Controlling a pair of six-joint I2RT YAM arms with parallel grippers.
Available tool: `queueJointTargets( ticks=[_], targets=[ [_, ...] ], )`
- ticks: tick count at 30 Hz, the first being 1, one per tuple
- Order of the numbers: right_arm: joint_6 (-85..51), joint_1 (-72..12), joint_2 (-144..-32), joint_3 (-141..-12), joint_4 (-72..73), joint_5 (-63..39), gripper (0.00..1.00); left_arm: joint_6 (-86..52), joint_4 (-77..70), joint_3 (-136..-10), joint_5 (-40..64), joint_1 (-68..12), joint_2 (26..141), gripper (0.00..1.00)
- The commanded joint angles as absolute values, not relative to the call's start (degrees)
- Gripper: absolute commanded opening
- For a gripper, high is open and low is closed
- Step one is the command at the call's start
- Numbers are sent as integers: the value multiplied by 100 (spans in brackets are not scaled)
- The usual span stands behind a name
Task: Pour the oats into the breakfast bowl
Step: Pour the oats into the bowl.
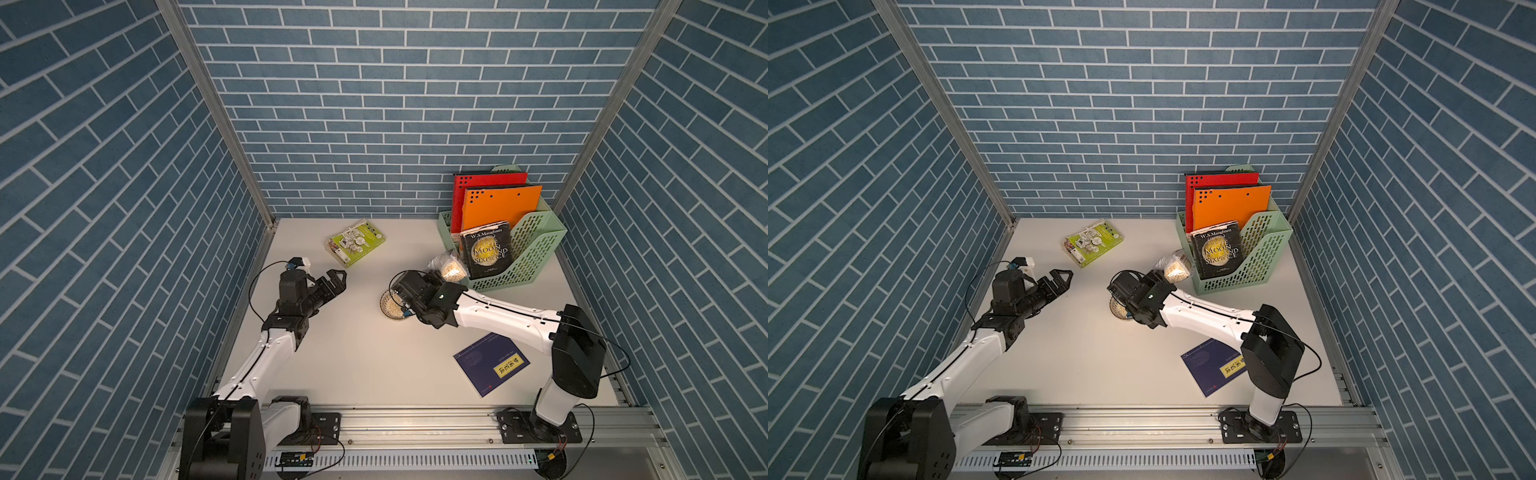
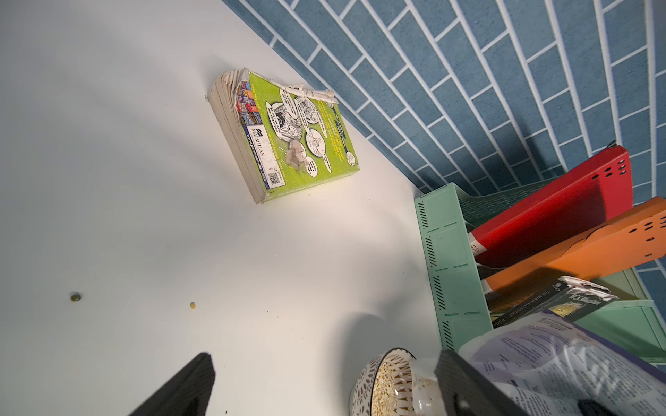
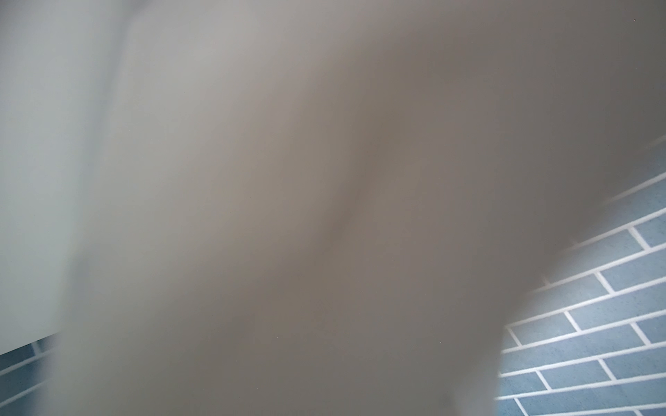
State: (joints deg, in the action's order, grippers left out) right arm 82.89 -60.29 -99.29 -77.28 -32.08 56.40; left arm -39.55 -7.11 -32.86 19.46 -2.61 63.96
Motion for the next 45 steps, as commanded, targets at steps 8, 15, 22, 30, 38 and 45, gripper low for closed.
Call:
queueJointTargets(
  ticks=[8,15,22,30,38,45],
  targets=[
    [8722,-6060,-9703,-7939,-2782,6380,0,-3849,-642,-3366,1904,-220,6409,100],
    [8931,-6064,-9629,-7810,-2492,6372,0,-3833,-589,-3381,1838,-220,6362,100],
    [8960,-6071,-9729,-7618,-2401,6368,0,-3837,-612,-3397,1868,-220,6413,99],
    [9096,-6074,-9606,-7701,-2317,6418,0,-3794,-562,-3432,1822,-220,6390,99],
    [9167,-6137,-9544,-7605,-2175,6446,0,-3779,-531,-3437,1807,-220,6371,99],
    [9329,-6227,-9589,-7311,-1815,6372,0,-3762,-493,-3436,1802,-220,6346,99]
  ],
)
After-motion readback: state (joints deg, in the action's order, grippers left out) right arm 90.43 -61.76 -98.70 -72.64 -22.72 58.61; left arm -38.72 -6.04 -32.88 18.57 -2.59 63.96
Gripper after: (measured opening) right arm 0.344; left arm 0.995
